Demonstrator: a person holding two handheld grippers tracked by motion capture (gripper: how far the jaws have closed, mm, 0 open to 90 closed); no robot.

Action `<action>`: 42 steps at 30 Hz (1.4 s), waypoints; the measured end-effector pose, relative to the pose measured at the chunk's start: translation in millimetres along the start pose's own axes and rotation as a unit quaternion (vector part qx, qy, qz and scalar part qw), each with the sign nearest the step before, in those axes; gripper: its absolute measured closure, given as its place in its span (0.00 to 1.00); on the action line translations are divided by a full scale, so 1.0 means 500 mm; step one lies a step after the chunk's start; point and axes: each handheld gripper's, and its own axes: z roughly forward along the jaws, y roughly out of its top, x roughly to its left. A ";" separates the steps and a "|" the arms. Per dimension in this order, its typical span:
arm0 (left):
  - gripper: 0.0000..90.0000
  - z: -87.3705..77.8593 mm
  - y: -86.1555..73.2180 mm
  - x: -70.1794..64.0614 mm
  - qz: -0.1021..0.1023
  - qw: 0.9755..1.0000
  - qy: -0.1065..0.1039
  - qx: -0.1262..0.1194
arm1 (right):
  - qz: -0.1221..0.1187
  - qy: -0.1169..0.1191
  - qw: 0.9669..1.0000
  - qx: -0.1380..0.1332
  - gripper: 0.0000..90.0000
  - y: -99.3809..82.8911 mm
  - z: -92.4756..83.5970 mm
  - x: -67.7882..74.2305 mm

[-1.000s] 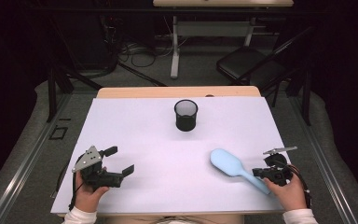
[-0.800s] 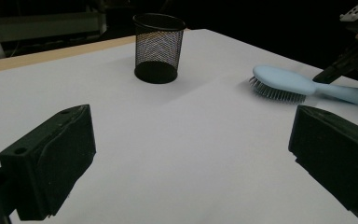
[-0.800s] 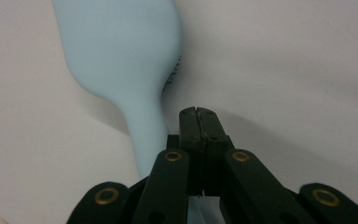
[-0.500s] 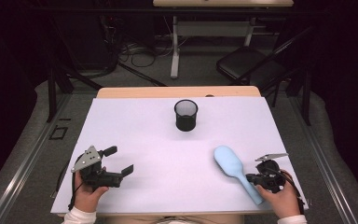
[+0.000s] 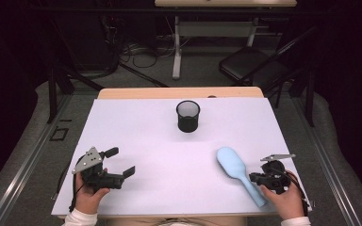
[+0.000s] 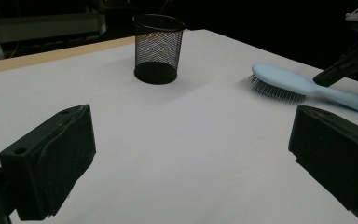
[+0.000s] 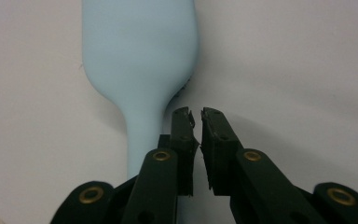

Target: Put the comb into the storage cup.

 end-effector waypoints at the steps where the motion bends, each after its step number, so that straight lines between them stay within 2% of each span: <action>1: 0.01 0.000 0.000 0.000 0.000 1.000 0.000 0.000 | 0.000 0.000 1.000 -0.002 0.90 0.001 -0.004 0.000; 4: 0.01 0.001 -0.001 0.000 0.000 1.000 -0.001 -0.001 | 0.003 -0.002 1.000 -0.009 0.88 0.003 -0.009 0.001; 6: 0.01 0.001 -0.001 0.000 0.000 1.000 -0.001 -0.002 | 0.003 -0.002 1.000 -0.014 0.79 0.004 -0.014 0.000; 11: 0.01 0.001 0.000 0.000 0.000 1.000 -0.003 0.001 | 0.004 -0.002 1.000 -0.022 0.69 0.006 -0.021 0.002; 12: 0.01 0.001 0.000 0.000 0.000 1.000 -0.002 0.000 | 0.003 0.000 1.000 -0.024 0.64 0.008 -0.025 0.004; 18: 0.01 0.002 -0.001 -0.001 0.000 1.000 -0.001 -0.001 | 0.007 -0.002 1.000 -0.028 0.46 0.015 -0.034 0.015; 19: 0.01 0.002 -0.001 -0.001 0.000 1.000 -0.001 -0.001 | 0.007 -0.002 1.000 -0.028 0.46 0.015 -0.034 0.015; 21: 0.01 0.002 -0.001 -0.001 0.000 1.000 -0.001 -0.001 | 0.003 -0.009 1.000 -0.026 0.37 0.019 -0.037 0.023; 24: 0.01 0.002 -0.001 0.000 0.000 1.000 -0.003 0.001 | -0.002 -0.016 1.000 -0.020 0.31 0.024 -0.041 0.032; 26: 0.01 0.002 -0.001 -0.001 0.000 1.000 -0.003 0.001 | -0.012 -0.018 1.000 -0.021 0.31 0.026 -0.044 0.039; 31: 0.01 0.002 -0.001 -0.001 -0.001 1.000 -0.003 0.000 | -0.027 0.005 0.999 -0.030 0.31 0.031 -0.048 0.056; 34: 0.01 0.002 -0.001 -0.001 -0.002 1.000 -0.001 -0.002 | -0.031 -0.004 0.999 -0.022 0.29 0.035 -0.049 0.063; 37: 0.01 0.002 -0.001 0.000 -0.003 1.000 -0.004 -0.002 | -0.033 0.002 0.999 -0.020 0.17 0.038 -0.048 0.064; 40: 0.01 0.002 -0.001 0.000 -0.004 1.000 -0.001 -0.002 | -0.036 -0.010 0.999 -0.016 0.13 0.040 -0.048 0.067; 42: 0.01 0.002 -0.001 -0.001 -0.004 1.000 0.001 -0.003 | -0.042 -0.013 0.999 -0.014 0.03 0.042 -0.047 0.068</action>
